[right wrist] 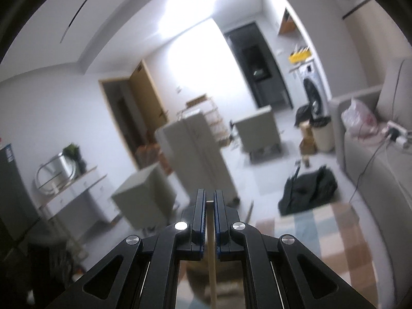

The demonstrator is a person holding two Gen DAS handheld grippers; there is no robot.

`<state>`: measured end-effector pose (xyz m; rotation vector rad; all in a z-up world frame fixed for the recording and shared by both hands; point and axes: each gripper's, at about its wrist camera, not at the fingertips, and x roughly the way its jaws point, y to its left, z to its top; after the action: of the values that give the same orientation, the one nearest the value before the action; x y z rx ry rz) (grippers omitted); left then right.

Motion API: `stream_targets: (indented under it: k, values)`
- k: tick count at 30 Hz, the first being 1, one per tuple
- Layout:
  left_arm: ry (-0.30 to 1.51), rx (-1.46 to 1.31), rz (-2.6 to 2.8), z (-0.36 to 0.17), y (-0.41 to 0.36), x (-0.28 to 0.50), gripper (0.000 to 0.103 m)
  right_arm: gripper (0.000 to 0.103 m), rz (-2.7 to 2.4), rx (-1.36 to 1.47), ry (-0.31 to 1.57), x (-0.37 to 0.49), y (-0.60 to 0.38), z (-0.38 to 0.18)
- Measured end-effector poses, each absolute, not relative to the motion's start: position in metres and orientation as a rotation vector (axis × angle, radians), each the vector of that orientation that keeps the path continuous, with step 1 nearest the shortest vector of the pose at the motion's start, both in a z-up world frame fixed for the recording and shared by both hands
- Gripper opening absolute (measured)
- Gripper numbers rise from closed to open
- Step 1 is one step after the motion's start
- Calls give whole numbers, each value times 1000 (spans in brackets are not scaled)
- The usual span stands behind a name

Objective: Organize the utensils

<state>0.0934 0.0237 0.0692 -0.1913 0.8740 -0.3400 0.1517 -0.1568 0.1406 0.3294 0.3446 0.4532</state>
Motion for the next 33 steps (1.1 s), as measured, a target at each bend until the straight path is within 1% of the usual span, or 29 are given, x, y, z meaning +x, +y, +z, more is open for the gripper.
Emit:
stream_targets:
  k: [2, 4, 6, 8, 11, 17, 20, 21, 22, 23, 24, 25, 26, 27, 29, 31, 32, 33]
  values:
    - [885, -201, -316, 60, 26, 94, 0, 5, 416, 323, 291, 163, -149, 150]
    - [908, -202, -287, 44, 28, 95, 9, 5, 405, 319, 258, 180, -140, 155]
    - [925, -198, -255, 28, 29, 95, 28, 5, 381, 301, 246, 194, -131, 156]
    - [970, -209, -256, 11, 32, 98, 34, 5, 365, 295, 251, 210, -119, 153]
    - [987, -194, -231, 2, 39, 103, 35, 5, 337, 293, 244, 226, -105, 146]
    - [1004, -229, -190, -8, 58, 114, 45, 5, 302, 239, 233, 235, -82, 129]
    - [1009, -248, -166, -11, 64, 120, 49, 5, 310, 193, 266, 235, -72, 115]
    - [1013, -255, -161, -12, 65, 122, 50, 8, 315, 183, 282, 235, -70, 111]
    - [1015, -260, -155, -13, 67, 124, 51, 8, 322, 166, 306, 232, -69, 105]
    - [1020, -252, -140, -14, 68, 126, 55, 11, 321, 155, 320, 230, -68, 102]
    - [1023, -240, -130, -16, 69, 128, 58, 26, 327, 145, 345, 226, -70, 99]
    - [1026, -224, -122, -17, 69, 129, 60, 36, 340, 143, 363, 223, -71, 98]
    - [1034, -204, -115, -20, 69, 130, 64, 55, 352, 146, 376, 217, -75, 97]
    - [1045, -184, -112, -23, 69, 131, 65, 59, 364, 150, 380, 210, -79, 98]
    - [1081, -146, -110, -32, 70, 132, 65, 60, 399, 148, 387, 188, -90, 103]
    - [1126, -112, -118, -43, 71, 133, 65, 68, 426, 157, 387, 166, -103, 108]
    - [1141, -96, -117, -49, 72, 134, 66, 77, 435, 171, 380, 150, -113, 110]
    - [1165, -89, -129, -55, 73, 134, 66, 81, 434, 173, 378, 139, -121, 110]
